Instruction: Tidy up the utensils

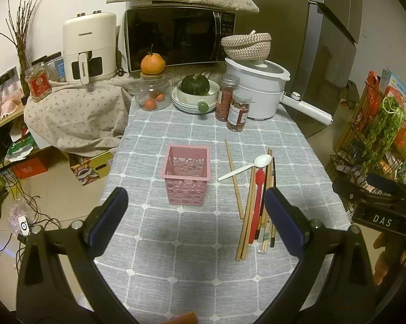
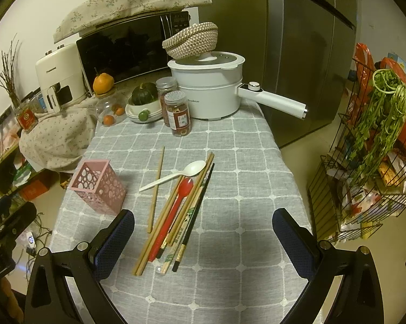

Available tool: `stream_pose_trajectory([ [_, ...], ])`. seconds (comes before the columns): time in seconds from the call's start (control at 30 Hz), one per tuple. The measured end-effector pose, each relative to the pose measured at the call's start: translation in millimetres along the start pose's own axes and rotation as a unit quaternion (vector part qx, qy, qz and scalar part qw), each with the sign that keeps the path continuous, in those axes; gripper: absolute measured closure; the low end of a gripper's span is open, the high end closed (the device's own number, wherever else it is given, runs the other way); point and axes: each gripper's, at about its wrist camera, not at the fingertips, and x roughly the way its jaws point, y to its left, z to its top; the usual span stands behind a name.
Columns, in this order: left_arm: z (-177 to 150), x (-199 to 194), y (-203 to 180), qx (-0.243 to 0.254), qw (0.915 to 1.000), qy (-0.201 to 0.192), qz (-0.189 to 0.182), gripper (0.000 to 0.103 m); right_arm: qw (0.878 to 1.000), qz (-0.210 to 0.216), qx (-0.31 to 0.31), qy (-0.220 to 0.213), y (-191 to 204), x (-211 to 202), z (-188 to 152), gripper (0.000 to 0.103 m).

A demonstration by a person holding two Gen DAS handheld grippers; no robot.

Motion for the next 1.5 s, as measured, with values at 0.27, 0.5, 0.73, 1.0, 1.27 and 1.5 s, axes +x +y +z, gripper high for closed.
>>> stream_pose_trajectory([
  [0.27,0.4,-0.2,0.2,0.001,1.0000,0.001,0.000,0.002,1.000,0.000,0.002,0.000,-0.2,-0.7,0.9,0.000],
  [0.5,0.3,-0.4,-0.1,0.001,1.0000,0.001,-0.001,0.002,1.000,0.001,0.002,0.001,-0.8,-0.5,1.1,0.000],
  [0.73,0.6,0.1,-1.3,0.000,1.0000,0.001,0.000,0.002,1.000,0.001,0.002,0.001,-0.7,-0.6,0.9,0.000],
  [1.0,0.8,-0.2,-0.4,0.001,1.0000,0.001,-0.001,0.002,1.000,0.002,0.003,0.001,-1.0,-0.5,0.8,0.000],
  [1.27,1.1,-0.5,0.6,0.001,1.0000,0.001,-0.001,0.002,1.000,0.001,0.002,-0.005,0.0,-2.4,2.4,0.000],
  [1.5,1.3,-0.1,0.0,0.000,1.0000,0.000,-0.001,0.002,1.000,-0.004,0.000,-0.012,1.5,-5.3,4.9,0.000],
])
